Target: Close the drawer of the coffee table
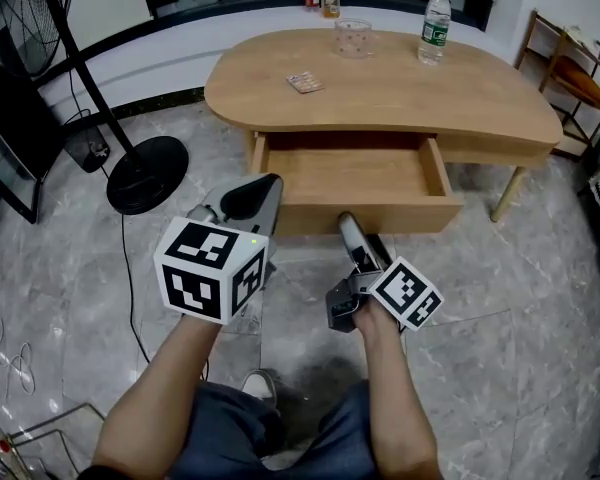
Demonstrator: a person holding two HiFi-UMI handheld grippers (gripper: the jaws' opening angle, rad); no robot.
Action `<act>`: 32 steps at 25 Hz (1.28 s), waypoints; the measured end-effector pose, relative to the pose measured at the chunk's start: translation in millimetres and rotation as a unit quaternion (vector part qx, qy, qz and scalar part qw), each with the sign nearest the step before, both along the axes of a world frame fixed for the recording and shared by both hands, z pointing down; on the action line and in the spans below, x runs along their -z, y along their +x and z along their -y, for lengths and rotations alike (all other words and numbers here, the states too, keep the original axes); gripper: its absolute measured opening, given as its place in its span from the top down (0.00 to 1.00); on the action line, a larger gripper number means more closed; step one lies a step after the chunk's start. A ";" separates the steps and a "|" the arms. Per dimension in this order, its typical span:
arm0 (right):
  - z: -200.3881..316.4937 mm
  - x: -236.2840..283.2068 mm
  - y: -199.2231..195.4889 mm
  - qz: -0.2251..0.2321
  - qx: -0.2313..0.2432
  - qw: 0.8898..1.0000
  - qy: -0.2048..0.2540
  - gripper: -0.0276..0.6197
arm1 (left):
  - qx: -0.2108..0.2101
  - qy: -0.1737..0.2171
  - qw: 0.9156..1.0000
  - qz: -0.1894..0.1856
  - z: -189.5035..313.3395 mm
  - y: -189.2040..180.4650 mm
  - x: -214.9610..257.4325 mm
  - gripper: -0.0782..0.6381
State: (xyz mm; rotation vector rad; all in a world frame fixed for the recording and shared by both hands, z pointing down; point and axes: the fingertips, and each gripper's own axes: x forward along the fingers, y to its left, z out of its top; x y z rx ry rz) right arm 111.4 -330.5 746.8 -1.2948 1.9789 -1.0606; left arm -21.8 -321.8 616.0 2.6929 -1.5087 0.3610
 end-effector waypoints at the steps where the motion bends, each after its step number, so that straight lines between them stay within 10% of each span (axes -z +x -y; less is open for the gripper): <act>1: 0.5 2.5 1.1 0.001 -0.005 1.000 -0.002 0.24 | 0.000 0.000 1.000 0.001 -0.2 -0.1 0.0 0.88; 32: 86.6 9.0 1.1 0.017 -0.018 1.000 -0.003 0.25 | -0.050 -0.019 0.999 -0.003 45.9 35.2 -36.7 0.88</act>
